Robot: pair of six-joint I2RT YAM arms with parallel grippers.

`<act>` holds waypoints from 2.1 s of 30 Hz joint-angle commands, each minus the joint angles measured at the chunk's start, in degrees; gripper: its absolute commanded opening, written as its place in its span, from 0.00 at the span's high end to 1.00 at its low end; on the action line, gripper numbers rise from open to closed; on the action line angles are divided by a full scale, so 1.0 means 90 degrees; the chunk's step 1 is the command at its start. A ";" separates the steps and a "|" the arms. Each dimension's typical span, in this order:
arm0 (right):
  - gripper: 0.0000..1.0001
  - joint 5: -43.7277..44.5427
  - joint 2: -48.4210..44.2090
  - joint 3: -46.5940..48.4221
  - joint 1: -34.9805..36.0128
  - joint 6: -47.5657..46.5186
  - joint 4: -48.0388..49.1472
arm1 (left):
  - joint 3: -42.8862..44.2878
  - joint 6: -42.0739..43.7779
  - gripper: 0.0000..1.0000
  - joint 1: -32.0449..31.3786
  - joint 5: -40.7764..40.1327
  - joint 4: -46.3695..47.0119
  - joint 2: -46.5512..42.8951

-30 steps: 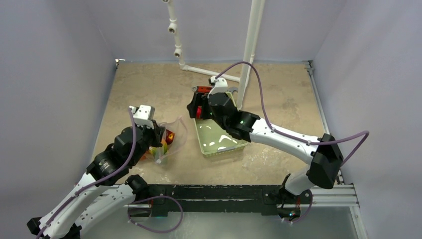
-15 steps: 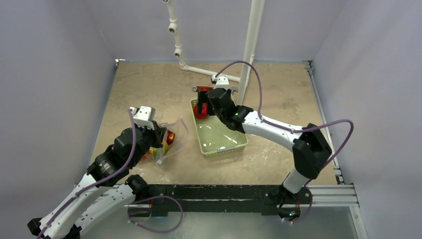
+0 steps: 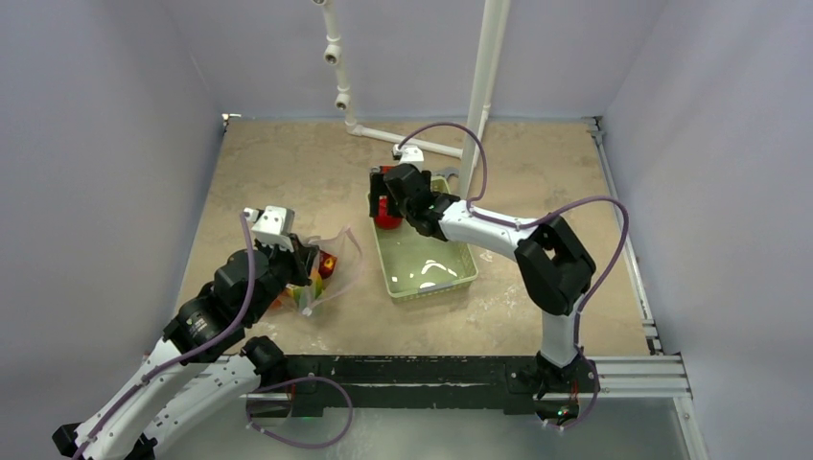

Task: Place the food in the zip-top bag and seal the zipper
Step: Pick up the fake vegetable from the bin.

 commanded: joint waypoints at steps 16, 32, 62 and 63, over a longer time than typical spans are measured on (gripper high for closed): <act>0.02 -0.0302 0.0721 0.0431 -0.0293 0.0275 0.0385 | -0.0020 -0.0016 1.00 0.0007 0.0072 0.0276 0.0022; 0.30 -0.0329 0.0691 0.0143 -0.0329 0.0295 0.0589 | -0.0019 -0.0015 1.00 0.0004 0.0063 0.0269 0.0164; 0.70 -0.0860 -0.3450 -0.1709 0.0863 -0.0188 0.0458 | -0.0020 -0.0053 1.00 0.0008 0.0045 0.0261 0.0286; 0.71 -0.0887 -0.3625 -0.1735 0.0983 -0.0211 0.0454 | -0.0030 -0.0059 1.00 0.0014 0.0036 0.0261 0.0287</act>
